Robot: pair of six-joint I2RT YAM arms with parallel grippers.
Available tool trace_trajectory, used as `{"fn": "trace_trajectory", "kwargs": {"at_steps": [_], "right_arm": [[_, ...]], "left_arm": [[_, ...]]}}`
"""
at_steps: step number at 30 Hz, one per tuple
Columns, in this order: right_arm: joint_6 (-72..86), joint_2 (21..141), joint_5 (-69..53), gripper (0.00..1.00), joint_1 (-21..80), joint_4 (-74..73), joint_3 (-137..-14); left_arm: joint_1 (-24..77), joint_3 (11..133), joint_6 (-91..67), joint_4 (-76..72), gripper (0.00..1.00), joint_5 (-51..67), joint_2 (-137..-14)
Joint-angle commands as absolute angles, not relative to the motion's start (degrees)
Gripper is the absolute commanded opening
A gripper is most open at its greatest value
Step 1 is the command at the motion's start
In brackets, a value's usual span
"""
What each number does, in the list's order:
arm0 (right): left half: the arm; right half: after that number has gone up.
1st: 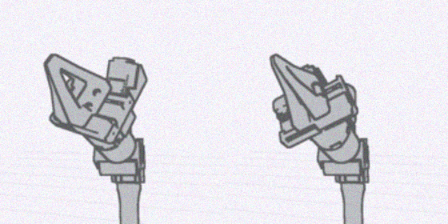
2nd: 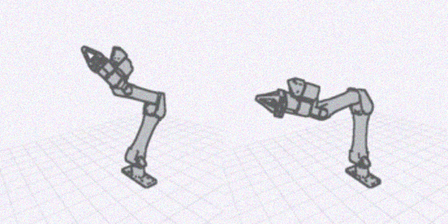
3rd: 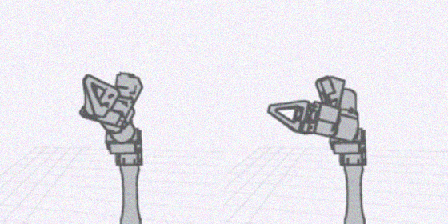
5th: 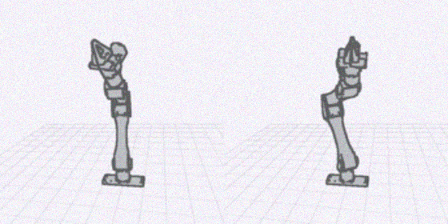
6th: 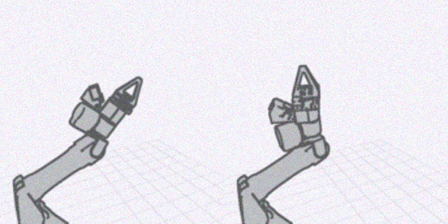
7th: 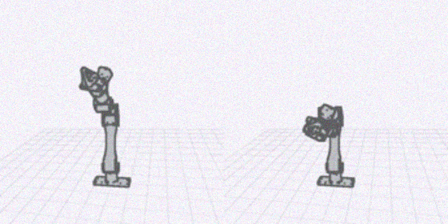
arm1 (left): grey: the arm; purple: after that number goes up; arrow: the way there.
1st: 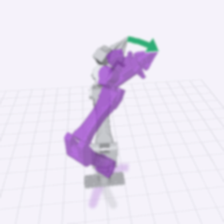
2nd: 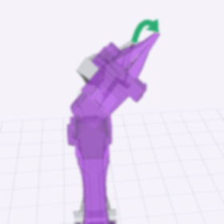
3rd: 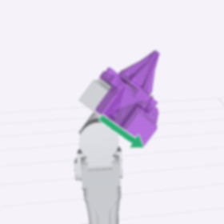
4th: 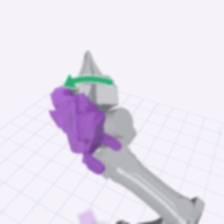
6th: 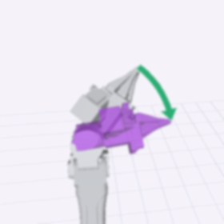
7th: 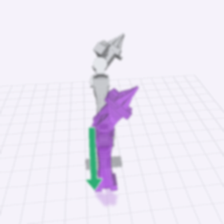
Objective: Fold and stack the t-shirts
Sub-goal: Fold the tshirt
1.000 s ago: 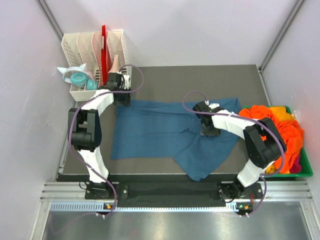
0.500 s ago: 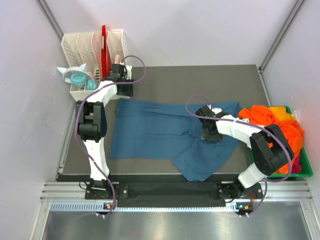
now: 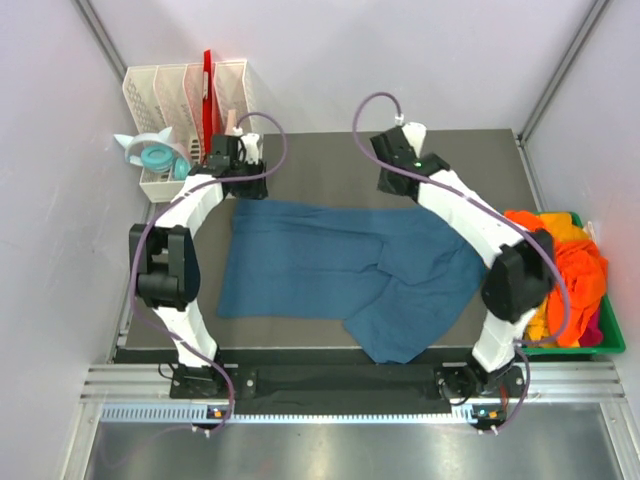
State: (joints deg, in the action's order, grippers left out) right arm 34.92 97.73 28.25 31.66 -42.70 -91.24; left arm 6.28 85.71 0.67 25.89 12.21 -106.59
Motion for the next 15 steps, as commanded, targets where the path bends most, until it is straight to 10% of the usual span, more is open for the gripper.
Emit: {"fn": "trace_trajectory", "kwargs": {"at_steps": [1, 6, 15], "right_arm": [[29.4, 109.9, 25.9, 0.20, 32.7, -39.4, -95.7], [28.0, 116.5, 25.7, 0.00, 32.4, -35.4, -97.9], [27.9, 120.5, 25.0, 0.00, 31.5, -34.7, -99.4]], "left_arm": [[7.0, 80.5, 2.6, 24.4, 0.46, 15.1, -107.1], [7.0, 77.2, 3.9, 21.9, 0.46, 13.1, -109.6], [7.0, 79.4, 2.8, 22.8, 0.47, 12.8, -113.5]]}}
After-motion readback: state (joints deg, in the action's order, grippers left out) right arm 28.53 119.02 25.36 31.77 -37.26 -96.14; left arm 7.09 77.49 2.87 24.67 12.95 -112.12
